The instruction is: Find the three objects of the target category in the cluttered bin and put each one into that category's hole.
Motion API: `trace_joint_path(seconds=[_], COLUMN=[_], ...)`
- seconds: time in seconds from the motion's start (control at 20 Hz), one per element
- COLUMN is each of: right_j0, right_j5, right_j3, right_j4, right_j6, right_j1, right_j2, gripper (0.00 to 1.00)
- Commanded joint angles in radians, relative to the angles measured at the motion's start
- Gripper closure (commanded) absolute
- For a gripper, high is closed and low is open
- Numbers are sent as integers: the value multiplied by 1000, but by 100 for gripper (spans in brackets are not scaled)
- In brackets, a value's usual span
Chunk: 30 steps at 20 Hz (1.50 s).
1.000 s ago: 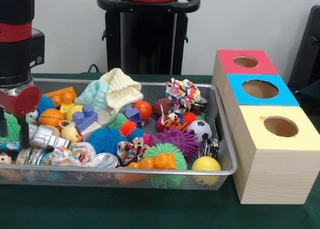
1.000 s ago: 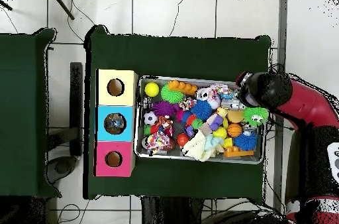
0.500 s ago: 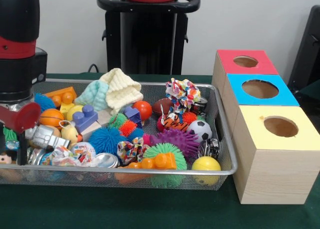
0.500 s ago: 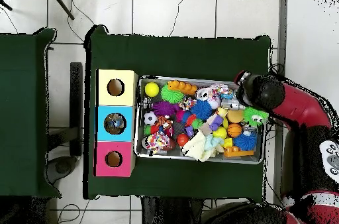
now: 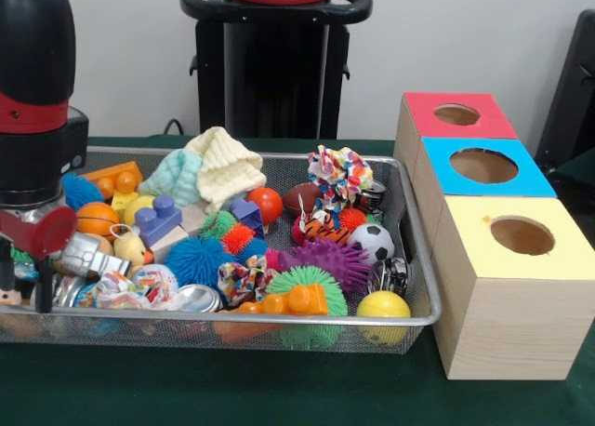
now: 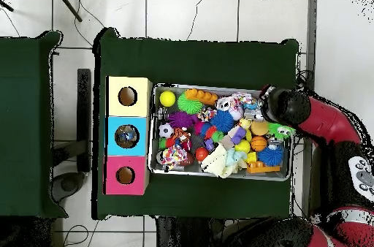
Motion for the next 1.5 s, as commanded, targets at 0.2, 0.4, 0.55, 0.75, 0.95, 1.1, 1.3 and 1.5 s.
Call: trace_joint_path(seconds=[0.2, 0.4, 0.55, 0.75, 0.95, 1.1, 1.3, 1.5], right_j0=[-20, -24, -21, -18, -14, -32, -51, -62], right_j5=[114, 101, 94, 69, 58, 80, 102, 28], right_j3=[117, 131, 129, 139, 142, 158, 206, 251], right_j4=[-19, -26, -33, -51, -63, -74, -84, -96], right_j6=[-14, -22, -23, -23, -27, -79, -141, -113], right_j1=[28, 23, 36, 55, 71, 62, 22, 42], right_j2=[19, 22, 19, 10, 5, 23, 50, 57], gripper=[0, 0, 0, 0, 0, 0, 0, 0])
